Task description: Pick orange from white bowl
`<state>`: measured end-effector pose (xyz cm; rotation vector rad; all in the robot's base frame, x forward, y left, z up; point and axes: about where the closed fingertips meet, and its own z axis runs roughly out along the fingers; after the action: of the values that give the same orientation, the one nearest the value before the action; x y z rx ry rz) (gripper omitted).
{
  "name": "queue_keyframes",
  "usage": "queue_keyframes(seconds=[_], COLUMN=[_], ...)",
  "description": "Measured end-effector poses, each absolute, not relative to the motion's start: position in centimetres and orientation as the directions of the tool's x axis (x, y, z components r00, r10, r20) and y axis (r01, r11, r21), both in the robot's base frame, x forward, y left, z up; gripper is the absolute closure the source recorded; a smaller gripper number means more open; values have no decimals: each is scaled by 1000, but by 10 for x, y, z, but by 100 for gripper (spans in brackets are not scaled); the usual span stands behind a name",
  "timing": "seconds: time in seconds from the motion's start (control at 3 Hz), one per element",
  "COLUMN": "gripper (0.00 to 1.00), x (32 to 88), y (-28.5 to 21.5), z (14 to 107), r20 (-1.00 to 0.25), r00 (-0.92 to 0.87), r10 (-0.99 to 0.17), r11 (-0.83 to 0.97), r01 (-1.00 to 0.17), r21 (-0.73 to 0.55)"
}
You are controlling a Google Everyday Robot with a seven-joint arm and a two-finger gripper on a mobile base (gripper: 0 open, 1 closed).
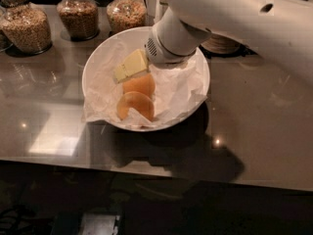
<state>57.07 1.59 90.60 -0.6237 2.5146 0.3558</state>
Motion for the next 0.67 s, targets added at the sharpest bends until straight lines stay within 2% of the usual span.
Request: queue_keyframes(seconds=[0.67], gripper=[0], x=[560], y=[30], z=[904], r20=[-561], r00=[-728], r10=[-394], r11=[837], r01=[-536], r21=[108])
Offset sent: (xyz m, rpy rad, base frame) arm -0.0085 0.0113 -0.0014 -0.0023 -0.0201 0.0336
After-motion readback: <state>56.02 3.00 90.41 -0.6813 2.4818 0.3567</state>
